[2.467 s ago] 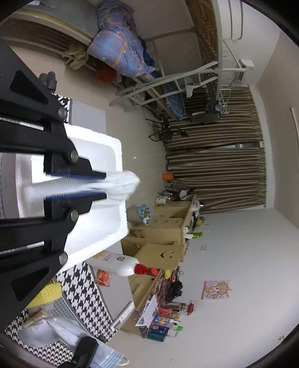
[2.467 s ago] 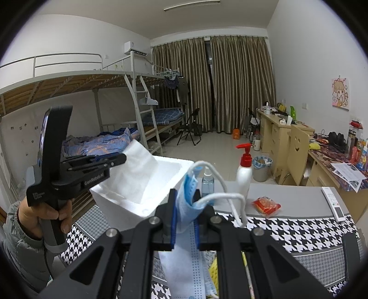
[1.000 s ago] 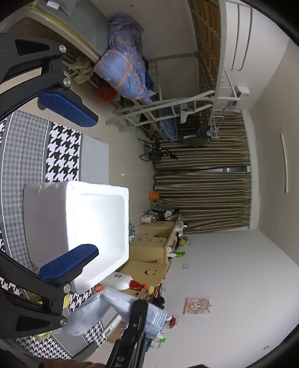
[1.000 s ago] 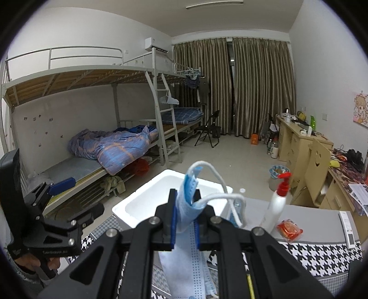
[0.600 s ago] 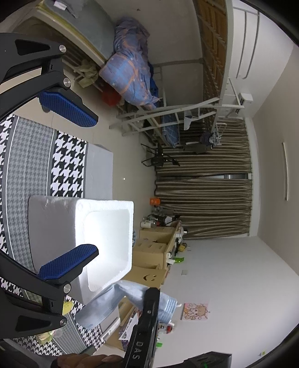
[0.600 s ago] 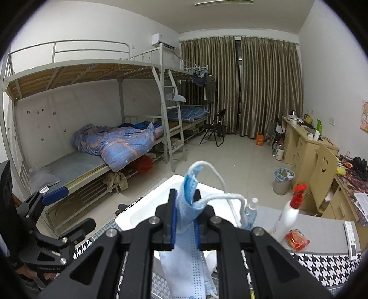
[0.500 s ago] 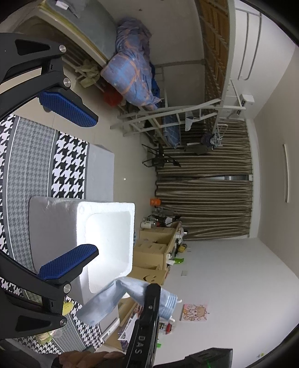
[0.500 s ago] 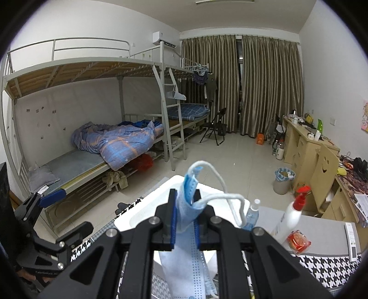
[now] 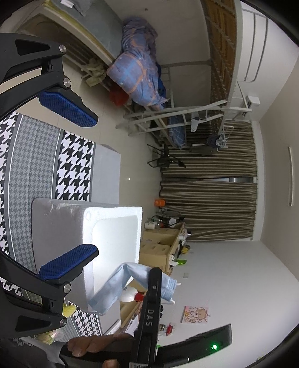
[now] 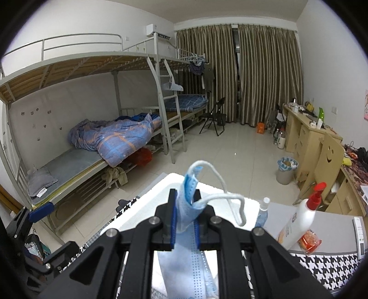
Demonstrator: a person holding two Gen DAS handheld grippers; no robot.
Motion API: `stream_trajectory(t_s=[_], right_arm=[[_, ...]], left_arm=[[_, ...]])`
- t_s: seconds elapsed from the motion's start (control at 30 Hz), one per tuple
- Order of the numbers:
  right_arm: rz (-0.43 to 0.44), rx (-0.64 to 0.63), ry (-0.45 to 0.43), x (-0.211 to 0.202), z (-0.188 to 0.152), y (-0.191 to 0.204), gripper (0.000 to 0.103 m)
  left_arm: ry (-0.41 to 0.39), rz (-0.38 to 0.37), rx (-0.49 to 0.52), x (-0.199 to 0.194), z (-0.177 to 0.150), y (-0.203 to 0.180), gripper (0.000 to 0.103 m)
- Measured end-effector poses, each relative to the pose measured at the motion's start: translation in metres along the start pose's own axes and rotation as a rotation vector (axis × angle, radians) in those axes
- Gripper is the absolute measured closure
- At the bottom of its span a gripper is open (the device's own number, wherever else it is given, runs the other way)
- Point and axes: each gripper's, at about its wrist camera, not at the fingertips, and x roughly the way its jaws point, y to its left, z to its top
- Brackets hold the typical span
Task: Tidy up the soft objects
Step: 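Carry the blue mask over the foam box and open the right tool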
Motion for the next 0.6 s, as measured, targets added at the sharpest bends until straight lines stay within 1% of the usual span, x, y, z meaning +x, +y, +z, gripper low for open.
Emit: stream_trajectory(t_s=[0.1,0.13,0.17,0.2,0.23,0.27,0.33,0.47,0.6], right_arm=[[0.008,0.004,0.022,0.009,0.0,-0.002,0.085],[0.009,0.005,0.028,0.01,-0.001,-0.002,0.076],[0.011,0.006,0.034,0.012,-0.001,-0.003,0.061],[0.014,0.004,0.036,0.012,-0.002,-0.003,0.052],[0.013,-0.007,0.032,0.012,-0.003,-0.001,0.039],[0.003,-0.016,0.026,0.012,-0.004,0.001,0.037],[-0.025,-0.047,0.014,0.01,-0.005,0.005,0.037],[-0.015,-0.047,0.014,0.004,-0.005,0.006,0.037],[-0.023,-0.049,0.009,-0.001,-0.006,0.005,0.037]], left_arm=[[0.004,0.002,-0.005,0.002,0.0,0.002,0.001],[0.005,0.003,-0.008,0.003,0.0,0.003,0.001],[0.006,0.004,-0.009,0.003,0.0,0.003,0.001],[0.006,0.005,-0.01,0.003,0.0,0.004,0.001],[0.008,0.004,-0.009,0.004,0.0,0.003,0.001],[0.008,0.005,-0.008,0.004,0.0,0.004,0.001],[0.008,0.007,-0.012,0.005,0.0,0.004,0.001],[0.01,0.003,-0.016,0.006,0.0,0.005,0.001],[0.008,-0.004,-0.013,0.005,0.0,0.004,0.001]])
